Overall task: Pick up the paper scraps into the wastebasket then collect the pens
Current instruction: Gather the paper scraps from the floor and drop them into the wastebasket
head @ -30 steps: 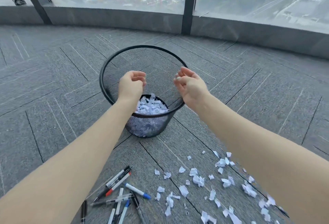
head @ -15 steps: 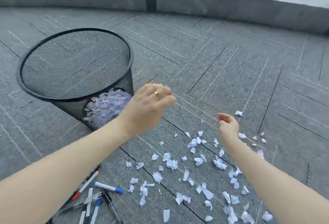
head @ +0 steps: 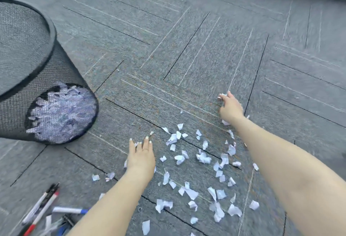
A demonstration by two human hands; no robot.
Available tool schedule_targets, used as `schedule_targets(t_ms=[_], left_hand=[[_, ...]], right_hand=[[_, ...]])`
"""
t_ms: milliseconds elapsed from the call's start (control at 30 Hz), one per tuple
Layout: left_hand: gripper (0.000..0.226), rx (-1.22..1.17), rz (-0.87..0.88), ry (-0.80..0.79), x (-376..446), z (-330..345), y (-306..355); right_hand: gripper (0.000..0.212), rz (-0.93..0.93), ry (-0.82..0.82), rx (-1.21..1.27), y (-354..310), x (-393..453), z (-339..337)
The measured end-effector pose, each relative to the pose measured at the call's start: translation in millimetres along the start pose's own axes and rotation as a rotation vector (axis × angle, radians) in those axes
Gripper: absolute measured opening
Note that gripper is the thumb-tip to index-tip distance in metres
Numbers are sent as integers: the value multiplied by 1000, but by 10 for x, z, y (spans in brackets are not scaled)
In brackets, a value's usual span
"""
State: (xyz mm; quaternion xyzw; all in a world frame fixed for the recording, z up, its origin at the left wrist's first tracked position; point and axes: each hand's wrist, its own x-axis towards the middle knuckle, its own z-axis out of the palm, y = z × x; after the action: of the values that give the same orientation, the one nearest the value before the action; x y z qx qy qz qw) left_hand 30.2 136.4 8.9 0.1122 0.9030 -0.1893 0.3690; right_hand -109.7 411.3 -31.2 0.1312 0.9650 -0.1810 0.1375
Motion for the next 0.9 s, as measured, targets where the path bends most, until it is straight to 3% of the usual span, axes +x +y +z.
schedule_targets(t_ms=[100, 267, 400, 467, 600, 700, 900], left_hand=[[78, 22, 2, 34, -14, 89, -30], [78, 55, -3, 33, -15, 110, 7], [83, 50, 4, 58, -11, 136, -4], [84, 51, 9, 64, -13, 136, -11], [82, 73, 12, 56, -25, 126, 3], [82, 76, 5, 51, -25, 121, 16], [83, 49, -2, 40, -6, 98, 15]], right_hand=[[59, -75, -9, -50, 27, 29, 44], [27, -136, 157, 183, 48, -370, 153], [26, -195, 319, 298, 150, -799, 239], [28, -104, 372, 333, 201, -627, 131], [45, -10, 190, 301, 176, -46, -102], [41, -18, 85, 259, 76, 171, -78], [27, 92, 163, 178, -22, 265, 45]])
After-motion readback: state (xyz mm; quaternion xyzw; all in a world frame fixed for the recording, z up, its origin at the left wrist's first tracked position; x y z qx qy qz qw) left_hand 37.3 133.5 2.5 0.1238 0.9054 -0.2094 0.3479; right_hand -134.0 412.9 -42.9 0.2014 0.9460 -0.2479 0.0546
